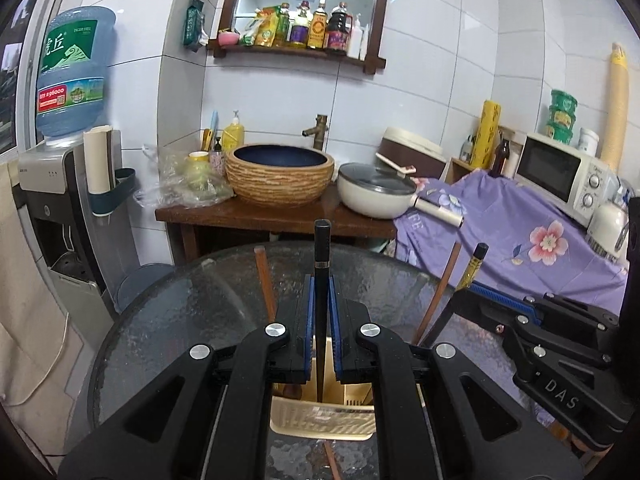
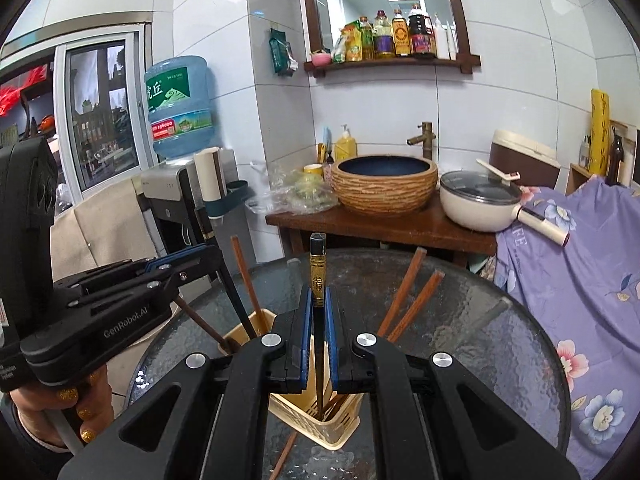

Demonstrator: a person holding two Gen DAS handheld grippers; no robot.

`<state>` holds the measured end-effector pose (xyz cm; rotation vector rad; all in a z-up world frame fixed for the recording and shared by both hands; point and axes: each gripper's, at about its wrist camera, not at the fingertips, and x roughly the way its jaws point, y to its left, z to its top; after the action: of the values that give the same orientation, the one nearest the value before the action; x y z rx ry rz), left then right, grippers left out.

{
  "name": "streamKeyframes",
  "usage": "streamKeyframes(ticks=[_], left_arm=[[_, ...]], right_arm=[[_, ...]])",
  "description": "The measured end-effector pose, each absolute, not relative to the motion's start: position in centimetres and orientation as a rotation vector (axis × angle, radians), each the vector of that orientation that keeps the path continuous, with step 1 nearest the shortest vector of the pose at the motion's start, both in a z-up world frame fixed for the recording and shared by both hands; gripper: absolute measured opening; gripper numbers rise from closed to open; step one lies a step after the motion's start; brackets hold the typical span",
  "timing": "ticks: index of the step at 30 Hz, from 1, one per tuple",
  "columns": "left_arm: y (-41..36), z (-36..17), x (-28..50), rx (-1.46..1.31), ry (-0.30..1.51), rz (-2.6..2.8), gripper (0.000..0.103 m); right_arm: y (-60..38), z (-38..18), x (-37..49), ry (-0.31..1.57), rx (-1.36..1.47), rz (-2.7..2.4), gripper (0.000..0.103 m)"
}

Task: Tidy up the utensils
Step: 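Lower both black chopsticks into the holder and open both tools, then close the left tool on the metal spoon while the right tool approaches the brown chopstick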

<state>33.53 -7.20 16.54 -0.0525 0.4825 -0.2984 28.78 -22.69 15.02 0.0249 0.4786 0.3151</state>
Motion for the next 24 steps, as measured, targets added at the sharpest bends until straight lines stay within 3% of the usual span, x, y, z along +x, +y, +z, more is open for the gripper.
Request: streamKeyframes(ticks=[14,16,18,20,21,23,24], left_arm=[[-8.5,12.8,34.3,0.0,0.564,-0.298,0.008],[-8.5,12.8,34.1,-0.004,0.566,-0.303,0.008],[-8.2,13.1,33.7,-0.009,0.554,-0.312,0.008],[-7.9,13.7,32.9,-0.006,0.529,-0.312,0.008],[-7.7,14.1,32.4,-0.009,0.518,-0.319,0.01],[-7.0,14.7,31.2,-0.018,0.494,-0.335,0.027],[-6.6,14.9,30.5,-0.028,0.477,-0.332,0.051]], right_arm=[[-23.0,13.3,28.8,0.5,0.037,0.31,0.008],[-23.1,13.3,28.8,0.494,0.035,0.302,0.02],[-23.3,13.4,28.4,0.47,0.036,0.292,0.048],[-23.5,13.7,27.9,0.443,0.038,0.294,0.052],[-23.5,13.8,27.7,0.435,0.035,0.293,0.052],[-23.6,14.0,27.1,0.418,0.028,0.292,0.053],[-23.8,14.1,26.5,0.404,0.027,0.29,0.055]])
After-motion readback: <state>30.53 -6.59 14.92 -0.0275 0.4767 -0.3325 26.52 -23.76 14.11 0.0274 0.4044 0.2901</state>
